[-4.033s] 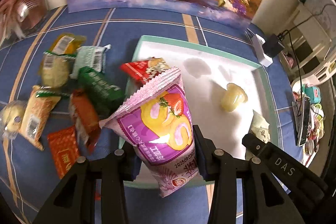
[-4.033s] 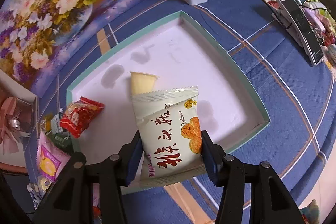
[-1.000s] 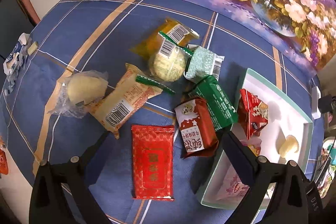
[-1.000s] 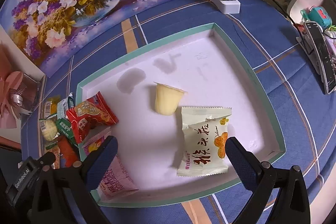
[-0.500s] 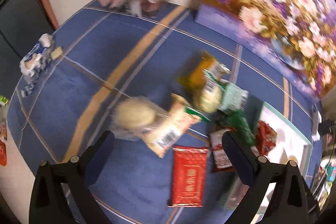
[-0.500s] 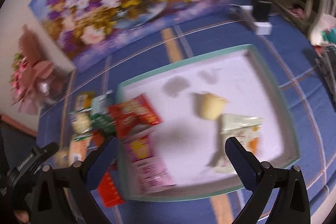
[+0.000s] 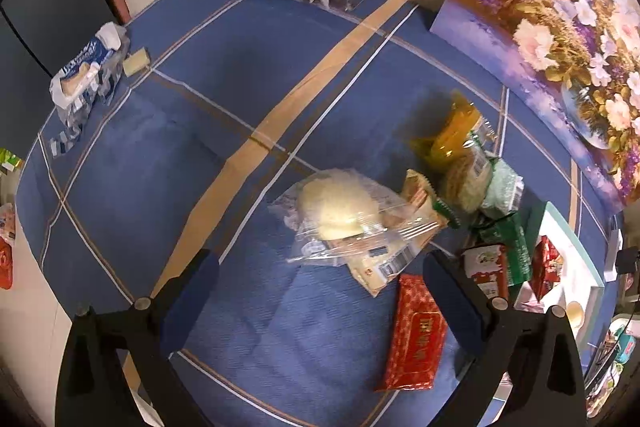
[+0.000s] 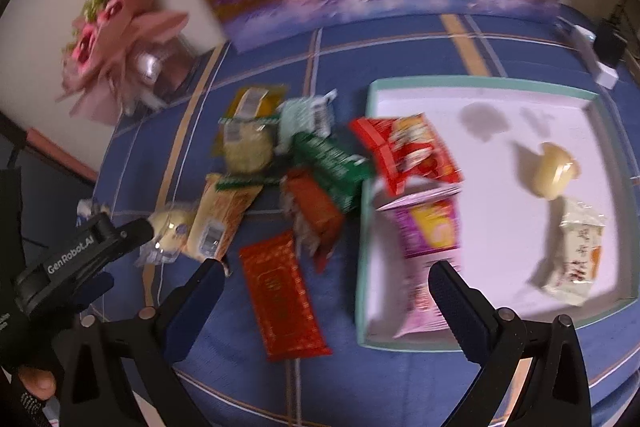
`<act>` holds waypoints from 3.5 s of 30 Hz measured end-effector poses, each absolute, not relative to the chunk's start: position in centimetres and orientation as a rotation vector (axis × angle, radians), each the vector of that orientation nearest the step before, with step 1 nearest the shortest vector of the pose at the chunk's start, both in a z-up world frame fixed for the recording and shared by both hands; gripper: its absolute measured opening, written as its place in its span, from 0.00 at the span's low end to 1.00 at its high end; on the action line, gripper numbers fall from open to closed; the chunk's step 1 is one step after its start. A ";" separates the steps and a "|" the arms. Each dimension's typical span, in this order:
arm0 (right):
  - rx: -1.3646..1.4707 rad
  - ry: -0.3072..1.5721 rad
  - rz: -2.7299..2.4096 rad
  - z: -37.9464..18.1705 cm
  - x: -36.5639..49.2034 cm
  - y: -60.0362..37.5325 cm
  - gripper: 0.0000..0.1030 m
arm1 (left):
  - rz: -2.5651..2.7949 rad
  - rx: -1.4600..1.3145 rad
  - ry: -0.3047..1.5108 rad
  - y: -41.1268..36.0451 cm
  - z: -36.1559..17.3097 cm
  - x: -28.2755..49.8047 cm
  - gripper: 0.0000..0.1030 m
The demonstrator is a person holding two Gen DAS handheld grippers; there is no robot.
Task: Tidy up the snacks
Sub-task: 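Move both open grippers back from the tray to the snack pile, then grasp the clear bun bag with the left gripper while the right gripper grasps the red rectangular packet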
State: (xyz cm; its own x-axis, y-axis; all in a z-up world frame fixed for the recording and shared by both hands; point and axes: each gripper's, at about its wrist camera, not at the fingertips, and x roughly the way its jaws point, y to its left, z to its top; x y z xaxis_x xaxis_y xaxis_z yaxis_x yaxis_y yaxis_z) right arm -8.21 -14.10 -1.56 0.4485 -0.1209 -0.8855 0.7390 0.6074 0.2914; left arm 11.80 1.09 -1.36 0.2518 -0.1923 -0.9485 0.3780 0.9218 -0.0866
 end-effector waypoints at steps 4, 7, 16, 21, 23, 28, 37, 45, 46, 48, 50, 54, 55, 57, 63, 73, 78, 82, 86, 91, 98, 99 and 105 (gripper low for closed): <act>0.750 1.020 -0.564 -3.1 -6.5 -13.0 1.00 | -0.388 0.172 1.306 1.0 -2.7 12.2 0.99; 0.737 1.077 -0.552 -4.6 -5.3 -12.0 0.98 | -0.390 0.166 1.343 1.0 -3.8 12.4 0.99; 0.710 1.164 -0.520 -6.9 -3.2 -10.1 0.90 | -0.405 0.084 1.394 1.5 -4.7 13.9 0.99; 0.702 1.207 -0.517 -8.2 -2.5 -9.5 0.85 | -0.428 0.086 1.389 1.2 -4.7 14.8 0.99; 0.700 1.228 -0.514 -8.9 -2.1 -9.4 0.85 | -0.439 0.074 1.386 1.2 -4.4 14.9 0.99; 0.667 1.256 -0.527 -9.9 -1.1 -9.3 0.85 | -0.493 0.062 1.360 0.6 -3.2 14.9 0.99; 0.657 1.260 -0.522 -10.3 0.5 -8.9 0.85 | -0.475 0.016 1.372 -0.5 -4.4 16.4 0.99; 0.603 1.283 -0.530 -10.1 0.1 -8.7 0.82 | -0.401 -0.029 1.458 0.2 -7.3 17.0 0.87; 0.591 1.288 -0.536 -10.1 0.2 -8.5 0.80 | -0.393 -0.037 1.461 0.4 -7.4 17.1 0.75; 0.566 1.295 -0.548 -10.1 0.3 -8.2 0.74 | -0.385 -0.046 1.467 0.6 -7.5 17.1 0.74; 0.555 1.296 -0.556 -10.0 0.2 -8.0 0.70 | -0.387 -0.052 1.467 0.6 -7.6 17.2 0.74; 0.554 1.295 -0.573 -9.7 -0.1 -8.1 0.55 | -0.388 -0.037 1.453 0.5 -7.3 17.0 0.71; 0.558 1.294 -0.572 -9.6 -0.3 -8.3 0.53 | -0.387 -0.040 1.450 0.6 -7.2 16.9 0.71; 0.569 1.290 -0.567 -9.5 -0.5 -8.6 0.49 | -0.391 -0.047 1.448 1.2 -6.8 16.7 0.70; 0.602 1.285 -0.541 -8.6 -1.1 -9.1 0.47 | -0.394 -0.057 1.434 2.3 -5.7 16.3 0.68; 0.645 1.200 -0.505 -4.3 -3.0 -10.6 0.46 | -0.429 -0.077 1.378 3.4 -2.7 15.6 0.58; 0.649 1.152 -0.507 -2.4 -4.2 -11.4 0.46 | -0.432 -0.069 1.370 3.2 -2.3 15.5 0.57; 0.649 1.152 -0.505 -1.8 -4.8 -11.9 0.46 | -0.421 -0.044 1.399 2.4 -3.4 15.6 0.56; 0.656 1.188 -0.511 -3.1 -4.7 -11.9 0.46 | -0.406 -0.016 1.403 2.0 -3.9 15.5 0.57; 0.664 1.257 -0.515 -5.3 -5.0 -12.0 0.46 | -0.399 0.014 1.434 1.7 -5.1 15.4 0.58; 0.654 1.284 -0.510 -5.9 -5.2 -12.1 0.46 | -0.381 0.045 1.458 1.3 -6.6 15.3 0.61; 0.652 1.285 -0.511 -6.1 -4.8 -12.0 0.46 | -0.375 0.054 1.463 1.3 -6.9 15.3 0.61; 0.639 1.297 -0.514 -7.0 -2.9 -10.4 0.48 | -0.347 0.124 1.472 -0.1 -8.4 15.2 0.59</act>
